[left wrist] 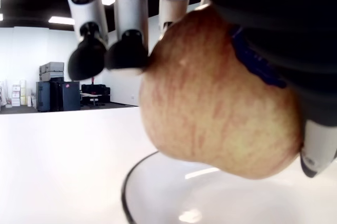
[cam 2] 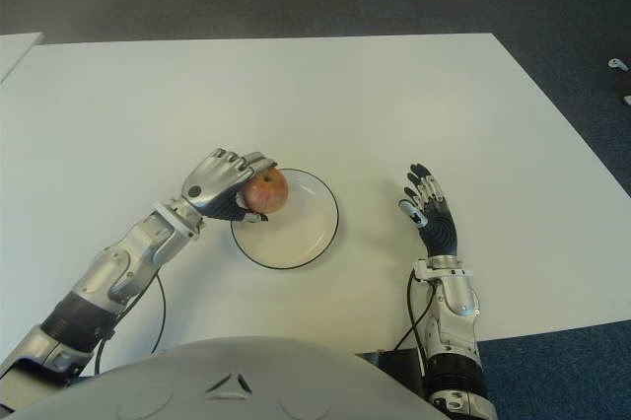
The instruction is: Put the apples into the plate.
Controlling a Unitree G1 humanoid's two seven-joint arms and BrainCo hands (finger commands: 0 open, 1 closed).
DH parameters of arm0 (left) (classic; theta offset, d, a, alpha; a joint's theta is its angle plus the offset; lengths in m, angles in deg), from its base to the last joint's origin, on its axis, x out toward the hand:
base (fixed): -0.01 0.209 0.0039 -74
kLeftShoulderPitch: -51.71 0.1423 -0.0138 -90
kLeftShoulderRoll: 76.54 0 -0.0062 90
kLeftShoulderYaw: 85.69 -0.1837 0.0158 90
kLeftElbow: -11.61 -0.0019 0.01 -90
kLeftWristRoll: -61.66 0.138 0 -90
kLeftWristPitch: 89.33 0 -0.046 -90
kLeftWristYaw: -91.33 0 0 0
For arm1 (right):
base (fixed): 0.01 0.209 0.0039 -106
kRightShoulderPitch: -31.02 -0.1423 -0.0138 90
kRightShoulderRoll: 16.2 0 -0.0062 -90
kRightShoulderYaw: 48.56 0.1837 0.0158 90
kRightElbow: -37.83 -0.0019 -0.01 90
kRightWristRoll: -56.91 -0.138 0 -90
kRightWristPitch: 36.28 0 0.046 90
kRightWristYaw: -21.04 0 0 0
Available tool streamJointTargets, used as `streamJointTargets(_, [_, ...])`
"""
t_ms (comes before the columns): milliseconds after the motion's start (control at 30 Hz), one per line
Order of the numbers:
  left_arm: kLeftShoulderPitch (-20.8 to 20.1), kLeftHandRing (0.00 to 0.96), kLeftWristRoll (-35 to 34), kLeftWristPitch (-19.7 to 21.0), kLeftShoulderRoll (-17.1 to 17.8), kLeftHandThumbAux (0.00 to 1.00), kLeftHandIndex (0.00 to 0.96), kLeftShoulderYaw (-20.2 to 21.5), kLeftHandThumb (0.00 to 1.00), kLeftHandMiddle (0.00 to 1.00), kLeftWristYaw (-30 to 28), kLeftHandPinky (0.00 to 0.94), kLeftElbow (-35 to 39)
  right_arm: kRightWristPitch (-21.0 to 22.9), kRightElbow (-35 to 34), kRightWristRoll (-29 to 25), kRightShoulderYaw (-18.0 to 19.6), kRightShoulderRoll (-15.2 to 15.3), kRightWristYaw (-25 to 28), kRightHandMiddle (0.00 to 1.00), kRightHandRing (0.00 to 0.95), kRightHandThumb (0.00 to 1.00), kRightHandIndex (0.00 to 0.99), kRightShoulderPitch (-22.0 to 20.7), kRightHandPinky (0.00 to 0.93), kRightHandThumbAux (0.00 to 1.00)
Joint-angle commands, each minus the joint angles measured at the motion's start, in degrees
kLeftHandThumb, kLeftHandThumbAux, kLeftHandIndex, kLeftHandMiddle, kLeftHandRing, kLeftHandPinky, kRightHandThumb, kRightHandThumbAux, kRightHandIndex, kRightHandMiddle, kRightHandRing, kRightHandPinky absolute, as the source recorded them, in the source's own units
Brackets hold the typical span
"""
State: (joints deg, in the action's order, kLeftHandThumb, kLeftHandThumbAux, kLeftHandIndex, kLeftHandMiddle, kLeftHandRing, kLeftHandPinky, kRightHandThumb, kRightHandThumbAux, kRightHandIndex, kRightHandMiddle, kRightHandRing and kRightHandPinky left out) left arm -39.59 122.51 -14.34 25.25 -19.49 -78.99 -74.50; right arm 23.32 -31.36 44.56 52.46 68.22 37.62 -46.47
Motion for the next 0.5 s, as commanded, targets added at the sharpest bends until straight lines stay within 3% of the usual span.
streamJointTargets(33, [-2.4, 0.851, -0.5, 0.6, -2.2, 0.693, 0.444, -1.6, 0.747, 0.859, -1.6, 0.849, -1.4, 4.4, 8.8, 1.6, -3.1, -5.5, -0.7, 0.067, 0.023, 0.165, 0.027, 6.4, 0.008, 0.525])
streamJointTargets(500, [-3.5, 0.856, 0.2, 2.0, -2.8, 0.695, 0.444, -3.3, 0.743, 0.868, -5.8, 0.847, -1.7, 2.8, 10.1, 0.5, -3.3, -6.6, 0.5, 0.073, 0.036, 0.184, 0.032, 6.4, 0.04, 0.512])
